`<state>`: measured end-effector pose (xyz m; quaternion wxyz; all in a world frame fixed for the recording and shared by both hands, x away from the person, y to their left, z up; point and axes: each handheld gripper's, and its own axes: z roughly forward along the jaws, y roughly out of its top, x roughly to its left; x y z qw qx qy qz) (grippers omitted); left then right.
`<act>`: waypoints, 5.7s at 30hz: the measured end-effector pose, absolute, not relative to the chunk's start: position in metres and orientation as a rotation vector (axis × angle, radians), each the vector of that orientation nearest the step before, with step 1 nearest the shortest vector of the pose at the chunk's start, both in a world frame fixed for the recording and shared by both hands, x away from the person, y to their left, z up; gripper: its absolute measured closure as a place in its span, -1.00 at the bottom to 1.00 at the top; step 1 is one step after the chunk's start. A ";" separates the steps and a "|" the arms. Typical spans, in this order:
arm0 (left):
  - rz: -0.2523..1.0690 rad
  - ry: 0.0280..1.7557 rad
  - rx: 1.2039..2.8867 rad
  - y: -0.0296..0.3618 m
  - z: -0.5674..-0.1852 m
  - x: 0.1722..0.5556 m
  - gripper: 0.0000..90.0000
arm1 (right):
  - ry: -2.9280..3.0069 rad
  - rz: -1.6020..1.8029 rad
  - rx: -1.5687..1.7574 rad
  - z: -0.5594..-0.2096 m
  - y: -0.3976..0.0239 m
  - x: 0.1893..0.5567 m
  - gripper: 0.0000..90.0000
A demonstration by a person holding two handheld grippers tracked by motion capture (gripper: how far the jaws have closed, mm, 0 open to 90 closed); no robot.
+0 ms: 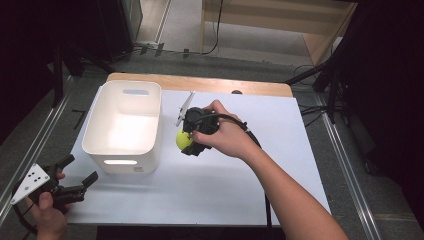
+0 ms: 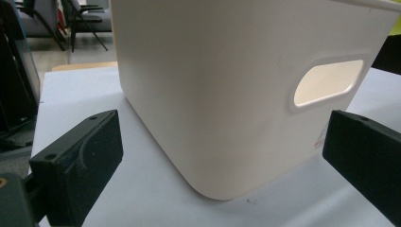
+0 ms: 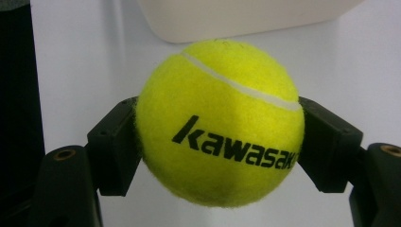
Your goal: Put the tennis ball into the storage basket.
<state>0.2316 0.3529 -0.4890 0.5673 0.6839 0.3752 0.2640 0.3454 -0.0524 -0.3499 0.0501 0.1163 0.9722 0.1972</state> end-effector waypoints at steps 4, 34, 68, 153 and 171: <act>0.620 0.880 1.606 0.353 -0.489 0.231 -1.00 | 2.966 0.607 0.358 -0.349 -0.050 0.346 -0.48; 0.619 0.880 1.607 0.353 -0.489 0.232 -1.00 | 2.970 0.633 0.315 -0.330 -0.024 0.357 -0.48; 0.621 0.875 1.610 0.352 -0.489 0.231 -1.00 | 2.952 0.651 0.253 -0.311 0.010 0.362 -0.48; 0.615 0.871 1.610 0.352 -0.489 0.232 -1.00 | 2.989 0.711 0.267 -0.337 0.034 0.366 -0.79; 0.620 0.871 1.622 0.351 -0.489 0.232 -1.00 | 2.936 0.823 0.358 -0.338 -0.010 0.361 -0.79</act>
